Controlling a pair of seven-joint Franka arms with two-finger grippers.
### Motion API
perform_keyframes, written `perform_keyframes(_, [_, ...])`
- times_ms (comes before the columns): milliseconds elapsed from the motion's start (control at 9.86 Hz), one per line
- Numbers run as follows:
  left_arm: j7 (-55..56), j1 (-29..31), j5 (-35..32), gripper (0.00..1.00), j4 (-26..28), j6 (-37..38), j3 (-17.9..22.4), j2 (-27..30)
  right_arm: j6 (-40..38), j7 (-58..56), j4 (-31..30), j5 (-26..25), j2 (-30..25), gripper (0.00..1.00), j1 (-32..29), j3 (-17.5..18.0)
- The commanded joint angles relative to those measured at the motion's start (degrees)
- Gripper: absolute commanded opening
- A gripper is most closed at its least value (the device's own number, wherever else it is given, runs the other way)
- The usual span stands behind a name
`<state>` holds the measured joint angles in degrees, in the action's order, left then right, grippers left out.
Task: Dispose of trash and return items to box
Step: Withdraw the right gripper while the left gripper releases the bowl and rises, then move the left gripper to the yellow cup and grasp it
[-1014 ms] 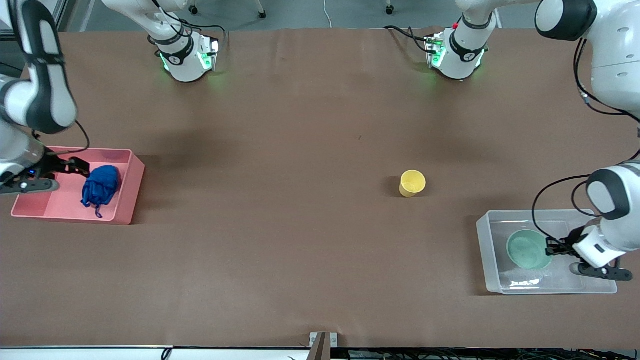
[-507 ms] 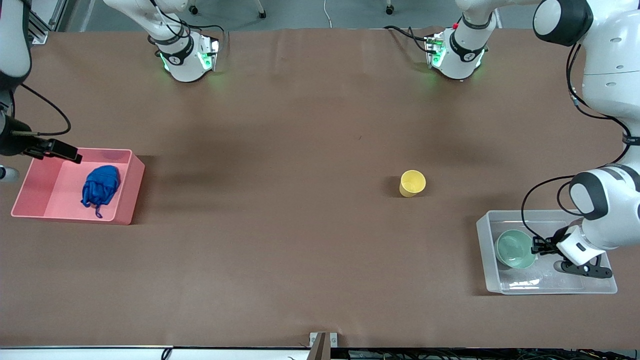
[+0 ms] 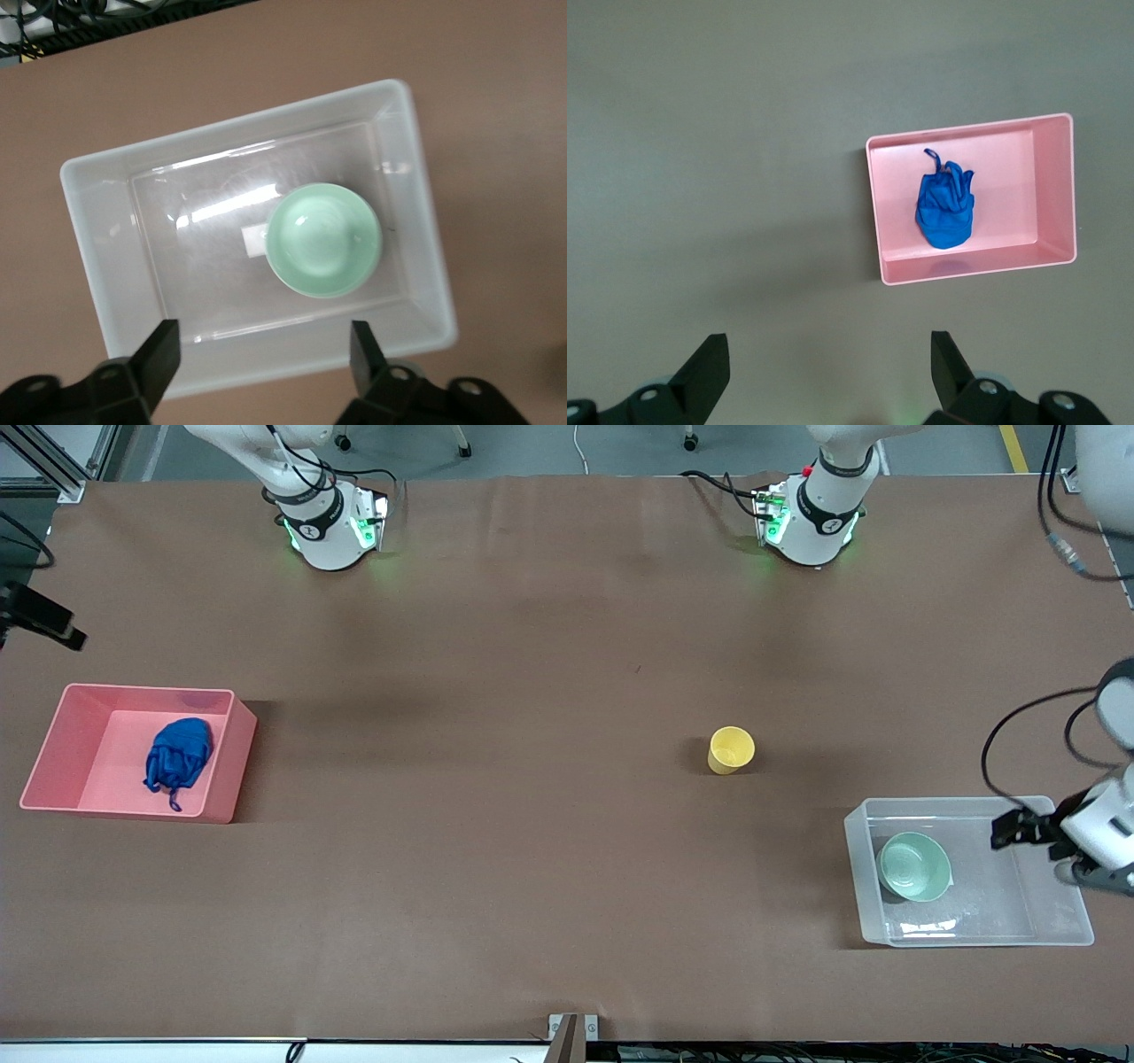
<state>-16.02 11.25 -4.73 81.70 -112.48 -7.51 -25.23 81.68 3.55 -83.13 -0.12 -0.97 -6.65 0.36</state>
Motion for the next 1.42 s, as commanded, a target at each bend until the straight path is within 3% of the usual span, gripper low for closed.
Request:
perform_keyframes(0, [5.62,-0.27,-1.33,0.94,14.31,-0.55,-3.89,9.37,-0.73,-0.30,-0.53,-0.14,0.88,1.00,-1.08,0.70])
perform_keyframes(304, [13.36,-0.09,-0.63,0.94,26.45,-1.86,-12.06,15.90,-0.64,-1.00,-1.77,-0.06,0.26,1.00,-1.00,0.96])
perform_keyframes(710, [23.47,-0.18,0.16,0.94,41.22,-17.03,-19.98,17.06,1.11,-4.87,-1.42,-0.06,0.44,1.00,-1.08,0.87])
perform_keyframes(913, [27.16,-0.44,0.07,0.94,47.91,-29.05,-22.18,15.14,1.20,-4.87,-1.42,0.12,0.35,1.00,-1.17,0.87])
perform_keyframes(1217, [28.59,-2.63,-0.72,0.91,48.11,-33.67,-23.43,8.11,1.03,-4.87,-1.42,0.29,0.35,1.00,-1.17,0.87])
perform_keyframes(1319, [28.59,-2.64,-0.72,0.81,48.11,-34.81,-23.43,6.70,0.94,-4.87,-1.42,0.29,0.35,1.00,-1.26,0.87])
